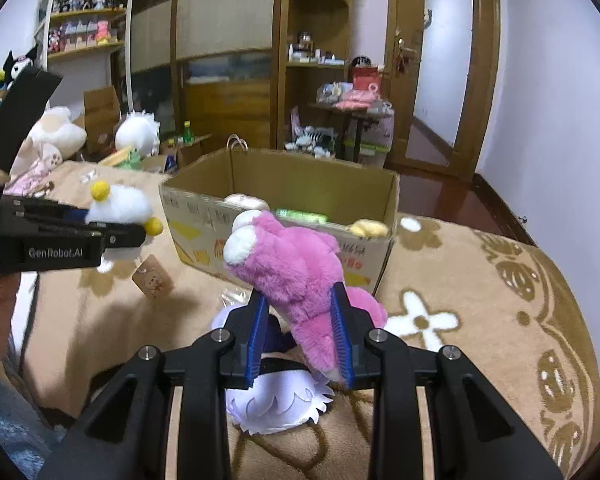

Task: Organize soft objects
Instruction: 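Grasp the white pompom chick with the left tool while the right tool grasps the pink bunny, then carry the chick and bunny over the box and open both tools to drop them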

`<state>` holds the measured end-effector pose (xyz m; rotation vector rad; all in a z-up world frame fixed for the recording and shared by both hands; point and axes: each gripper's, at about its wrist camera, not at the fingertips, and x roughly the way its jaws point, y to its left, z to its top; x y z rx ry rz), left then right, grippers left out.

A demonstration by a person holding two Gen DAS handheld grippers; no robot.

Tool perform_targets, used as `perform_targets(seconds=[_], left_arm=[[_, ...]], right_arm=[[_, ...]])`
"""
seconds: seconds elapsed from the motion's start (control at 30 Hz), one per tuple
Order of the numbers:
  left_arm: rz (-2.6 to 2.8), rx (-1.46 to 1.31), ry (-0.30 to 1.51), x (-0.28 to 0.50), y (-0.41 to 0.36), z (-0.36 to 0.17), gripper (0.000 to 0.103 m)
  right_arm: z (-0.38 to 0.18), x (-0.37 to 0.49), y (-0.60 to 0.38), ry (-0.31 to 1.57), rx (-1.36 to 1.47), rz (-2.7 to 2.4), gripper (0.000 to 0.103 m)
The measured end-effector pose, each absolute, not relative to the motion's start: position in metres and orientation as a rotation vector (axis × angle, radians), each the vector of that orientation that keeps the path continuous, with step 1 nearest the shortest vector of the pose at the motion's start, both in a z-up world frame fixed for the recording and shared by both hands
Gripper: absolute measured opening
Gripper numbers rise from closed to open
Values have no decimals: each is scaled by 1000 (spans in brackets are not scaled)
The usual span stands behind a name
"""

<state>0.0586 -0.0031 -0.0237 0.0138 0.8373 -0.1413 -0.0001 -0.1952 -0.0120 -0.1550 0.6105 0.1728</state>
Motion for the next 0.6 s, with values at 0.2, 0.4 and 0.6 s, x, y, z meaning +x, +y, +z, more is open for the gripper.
perform_targets(seconds=[0.2,0.4,0.6], left_arm=[[-146,41,729,47,-6,6,42],[-155,47,648,50,-6,31,42],[-138,68,606,66,-9,49,42]], right_arm=[[19,-11,-199,530,-114,164,32],[49,-14,-195,448,-99,170,32],[64,2,-197,409,-71,192,32]])
